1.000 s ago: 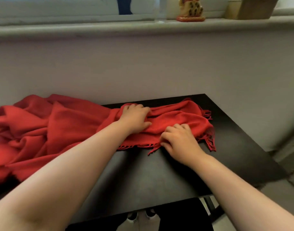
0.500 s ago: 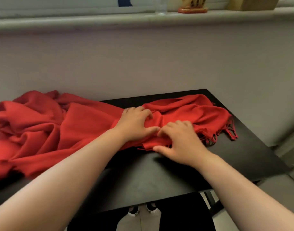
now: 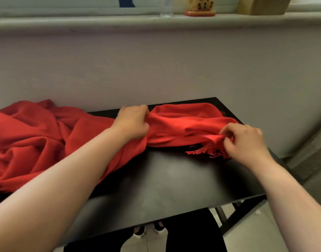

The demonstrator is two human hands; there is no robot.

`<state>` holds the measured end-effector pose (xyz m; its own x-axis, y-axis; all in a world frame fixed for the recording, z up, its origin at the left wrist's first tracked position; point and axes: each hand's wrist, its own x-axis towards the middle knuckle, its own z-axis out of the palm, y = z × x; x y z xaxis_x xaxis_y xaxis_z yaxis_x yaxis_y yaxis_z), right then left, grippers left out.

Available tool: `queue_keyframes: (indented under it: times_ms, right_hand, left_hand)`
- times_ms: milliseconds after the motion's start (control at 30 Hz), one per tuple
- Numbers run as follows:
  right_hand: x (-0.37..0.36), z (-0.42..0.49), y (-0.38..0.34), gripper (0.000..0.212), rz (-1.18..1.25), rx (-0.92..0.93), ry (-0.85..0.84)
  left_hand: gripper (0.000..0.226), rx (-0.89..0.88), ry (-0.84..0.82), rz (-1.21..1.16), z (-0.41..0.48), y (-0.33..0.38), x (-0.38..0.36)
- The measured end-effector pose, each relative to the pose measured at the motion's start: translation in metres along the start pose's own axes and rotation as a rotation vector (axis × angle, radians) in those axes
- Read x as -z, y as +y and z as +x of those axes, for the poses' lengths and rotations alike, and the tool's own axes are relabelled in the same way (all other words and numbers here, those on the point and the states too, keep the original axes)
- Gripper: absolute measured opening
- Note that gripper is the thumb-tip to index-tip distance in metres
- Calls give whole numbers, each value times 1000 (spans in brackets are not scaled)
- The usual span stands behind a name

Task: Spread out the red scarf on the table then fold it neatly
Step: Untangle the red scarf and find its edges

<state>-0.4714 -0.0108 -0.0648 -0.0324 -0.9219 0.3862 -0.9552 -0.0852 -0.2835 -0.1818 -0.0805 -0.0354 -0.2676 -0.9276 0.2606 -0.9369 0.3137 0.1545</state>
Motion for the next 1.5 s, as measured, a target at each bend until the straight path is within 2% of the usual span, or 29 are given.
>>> queue_keyframes:
  times_ms: [67, 167, 233, 367, 533, 700, 767, 833, 900, 967, 1033, 1067, 1133, 1233, 1300, 1400, 1500]
  right_hand:
    - [-4, -6, -6, 23, 50, 42, -3]
    - [-9, -15, -20, 38, 138, 123, -17]
    - [-16, -19, -24, 41, 115, 163, -56]
    - [-28, -19, -16, 30, -12, 225, -77]
    - [-16, -11, -4, 31, 79, 201, -104]
    - [-6, -6, 9, 29, 222, 194, -185]
    - [-3, -3, 13, 35, 330, 168, -153]
    - [-2, 5, 16, 41, 425, 88, -58]
    - [-5, 17, 19, 36, 452, -17, 43]
    - [-7, 32, 22, 25, 422, -103, 126]
    - [-5, 46, 23, 34, 401, -123, 209]
    - [-2, 53, 23, 40, 384, -106, 244]
    - [3, 63, 20, 53, 359, -56, 206]
    - [4, 72, 11, 68, 259, 41, -16]
    - [-1, 73, 8, 52, 198, 72, -87]
    - [1, 70, 5, 22, 306, 79, -128]
    - [5, 65, 3, 19, 431, 80, -124]
  left_hand:
    - [45, -39, -26, -103, 9, 22, -6]
    - [34, -62, -15, -175, 32, 48, -18]
    - [32, -50, -26, -177, 49, 62, -24]
    - [42, -37, -90, -117, 87, 77, -41]
    - [56, 70, -210, -63, 116, 82, -62]
    - [70, 196, -314, -142, 130, 86, -68]
    - [51, 118, -418, -134, 128, 91, -67]
    - [27, 47, -440, -141, 125, 95, -65]
    - [21, 38, -307, -178, 126, 95, -62]
    - [24, 6, 44, -228, 126, 94, -51]
    - [23, -223, 389, -230, 118, 93, -36]
    - [21, -384, 433, -229, 109, 93, -29]
    - [20, -612, 329, -205, 89, 90, -25]
    - [21, -624, 117, -274, 69, 77, -33]
    - [21, -578, 81, -395, 63, 73, -35]
    - [28, -526, 0, -482, 53, 71, -31]
    - [33, -506, -78, -439, 48, 68, -29]
